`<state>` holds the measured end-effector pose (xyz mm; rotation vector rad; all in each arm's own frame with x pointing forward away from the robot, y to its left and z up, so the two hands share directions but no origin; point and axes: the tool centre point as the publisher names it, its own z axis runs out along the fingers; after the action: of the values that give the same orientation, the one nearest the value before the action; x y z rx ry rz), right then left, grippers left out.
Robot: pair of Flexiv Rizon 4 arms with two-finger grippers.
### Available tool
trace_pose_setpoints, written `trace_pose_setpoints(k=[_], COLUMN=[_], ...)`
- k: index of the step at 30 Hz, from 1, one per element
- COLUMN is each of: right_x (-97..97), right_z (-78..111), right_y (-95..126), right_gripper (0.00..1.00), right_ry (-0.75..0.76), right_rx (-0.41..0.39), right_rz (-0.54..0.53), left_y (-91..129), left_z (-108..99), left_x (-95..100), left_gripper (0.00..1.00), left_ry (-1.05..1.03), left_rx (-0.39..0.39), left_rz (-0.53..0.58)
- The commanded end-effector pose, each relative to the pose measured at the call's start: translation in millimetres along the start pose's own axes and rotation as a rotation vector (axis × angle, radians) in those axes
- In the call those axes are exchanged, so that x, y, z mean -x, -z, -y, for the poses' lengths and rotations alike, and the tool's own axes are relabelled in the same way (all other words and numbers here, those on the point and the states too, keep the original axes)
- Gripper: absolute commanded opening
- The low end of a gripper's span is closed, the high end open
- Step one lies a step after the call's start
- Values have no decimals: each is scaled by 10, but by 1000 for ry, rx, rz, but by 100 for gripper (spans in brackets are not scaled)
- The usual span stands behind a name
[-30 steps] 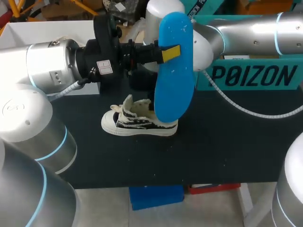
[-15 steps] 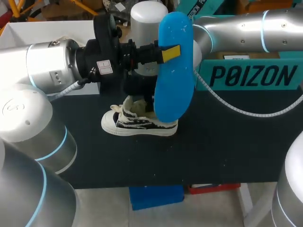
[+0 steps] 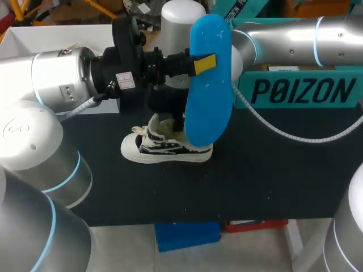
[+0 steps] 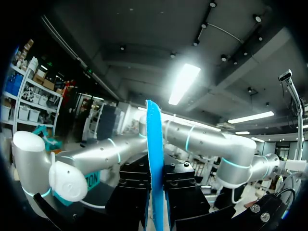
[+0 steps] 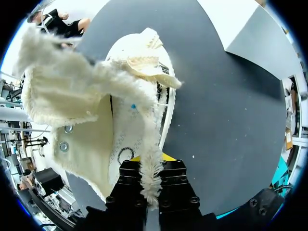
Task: Take the shoe out of the shoebox, open the shoe tongue, remove and reinsert the insole, then place the shoe into the shoebox
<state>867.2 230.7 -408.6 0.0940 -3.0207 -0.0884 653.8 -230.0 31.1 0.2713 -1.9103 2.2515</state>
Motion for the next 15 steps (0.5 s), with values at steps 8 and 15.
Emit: trace_pose_setpoints(k=[8, 15], right_x=[0, -99], right_z=[4, 79], right_y=[1, 274], right_gripper=[0, 0], right_ry=[-1, -174], right_rx=[-2, -61], right_rz=[1, 12], left_y=[-4, -4], left_z=[-15, -15], left_x=[-15, -15], left_gripper=[0, 0], left_ry=[-1, -1], left_rx=[0, 0], left_rz=[3, 3])
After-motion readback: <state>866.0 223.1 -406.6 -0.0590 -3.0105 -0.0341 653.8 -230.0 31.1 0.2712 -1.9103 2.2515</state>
